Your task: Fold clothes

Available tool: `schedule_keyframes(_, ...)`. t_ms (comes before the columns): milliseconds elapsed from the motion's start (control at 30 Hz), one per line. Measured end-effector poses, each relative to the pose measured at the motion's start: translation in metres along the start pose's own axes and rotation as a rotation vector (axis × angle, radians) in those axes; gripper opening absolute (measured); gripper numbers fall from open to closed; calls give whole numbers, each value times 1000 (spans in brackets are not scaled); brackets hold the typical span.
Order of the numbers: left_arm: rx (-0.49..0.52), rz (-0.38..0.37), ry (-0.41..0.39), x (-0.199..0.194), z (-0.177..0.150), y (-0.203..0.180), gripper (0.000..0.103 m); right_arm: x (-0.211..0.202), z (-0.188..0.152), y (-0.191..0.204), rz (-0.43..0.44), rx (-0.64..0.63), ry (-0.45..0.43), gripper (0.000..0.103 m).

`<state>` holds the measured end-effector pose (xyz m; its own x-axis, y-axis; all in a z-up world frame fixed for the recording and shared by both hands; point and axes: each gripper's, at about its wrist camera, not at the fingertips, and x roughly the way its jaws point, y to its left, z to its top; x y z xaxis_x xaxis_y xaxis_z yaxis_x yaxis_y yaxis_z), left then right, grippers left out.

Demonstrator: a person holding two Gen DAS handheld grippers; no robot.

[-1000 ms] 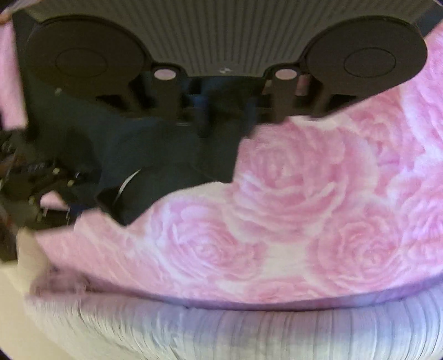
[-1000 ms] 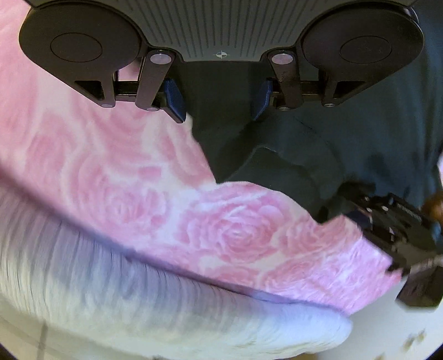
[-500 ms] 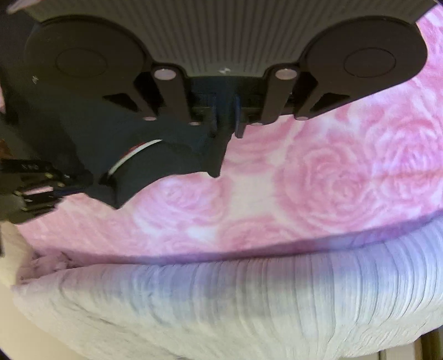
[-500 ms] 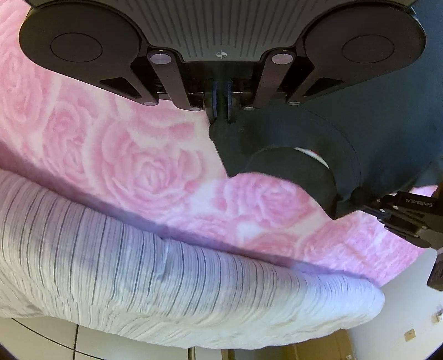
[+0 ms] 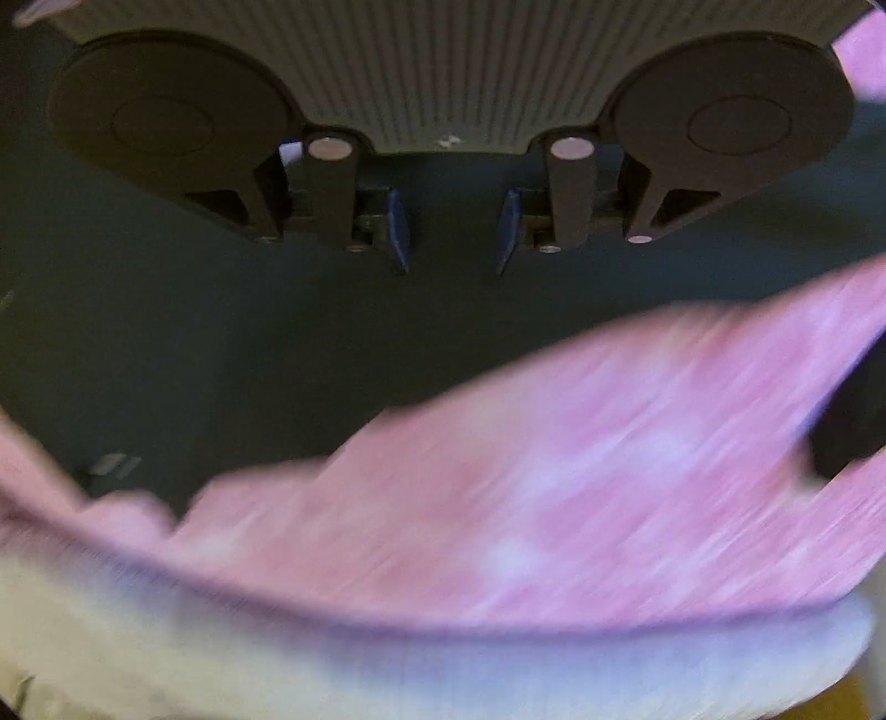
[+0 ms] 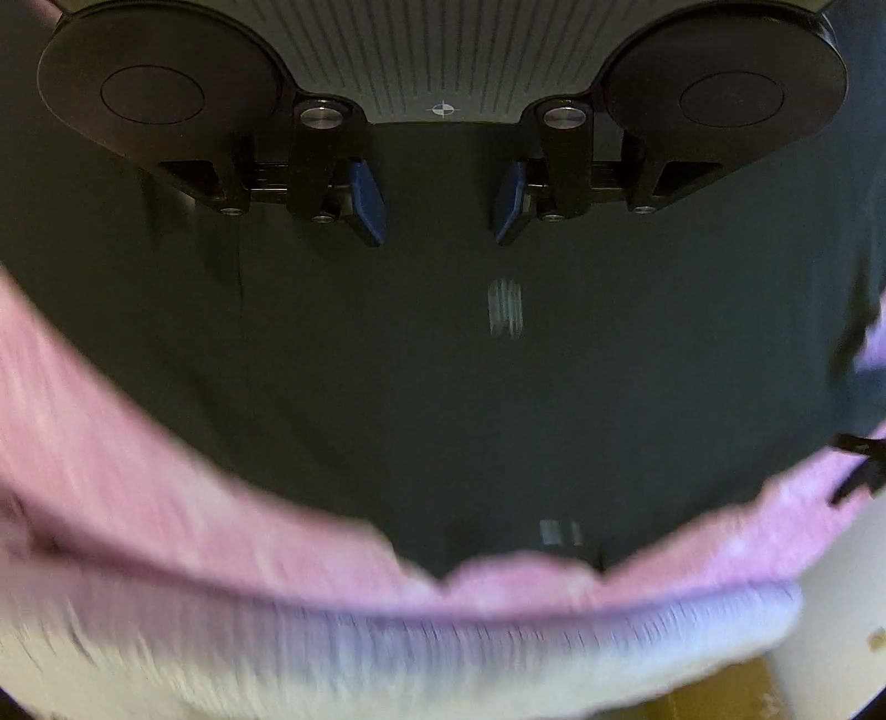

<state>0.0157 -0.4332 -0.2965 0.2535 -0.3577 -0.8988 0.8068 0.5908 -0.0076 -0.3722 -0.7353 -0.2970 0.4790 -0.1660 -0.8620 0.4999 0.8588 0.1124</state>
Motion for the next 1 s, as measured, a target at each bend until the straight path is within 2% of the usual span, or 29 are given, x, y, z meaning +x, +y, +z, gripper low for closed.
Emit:
schedule_keyframes(67, -52, 35, 46, -3, -25, 33, 28, -15, -19, 3, -23, 16, 8, 49)
schedule_keyframes(167, -152, 70, 48, -15, -55, 80, 31, -31, -38, 14, -67, 18, 55, 50)
schedule_keyframes(233, -210, 76, 62, -24, -68, 103, 28, -38, -47, 25, -91, 20, 91, 51)
schedule_keyframes(267, -224, 95, 69, -29, -73, 111, 26, -44, -50, 33, -101, 28, 108, 51)
schedule_keyframes(400, -256, 68, 44, -63, -89, 124, 27, -66, -64, 65, -138, 60, 176, 52)
schedule_keyframes(500, -221, 29, 36, -92, -96, 110, 32, -91, -76, 89, -153, 114, 201, 52)
schedule_keyframes(633, -172, -16, 43, -140, -119, 82, 42, -141, -100, 111, -157, 198, 200, 53)
schedule_keyframes(700, -175, -57, 48, -161, -136, 66, 44, -161, -111, 120, -161, 207, 205, 55)
schedule_keyframes(800, -172, -97, 80, -185, -164, 40, 47, -190, -130, 124, -174, 211, 215, 61)
schedule_keyframes(867, -165, -119, 98, -200, -182, 21, 50, -209, -140, 123, -187, 223, 214, 70)
schedule_keyframes(1000, -158, -162, 107, -228, -214, -19, 56, -249, -163, 114, -211, 266, 189, 73)
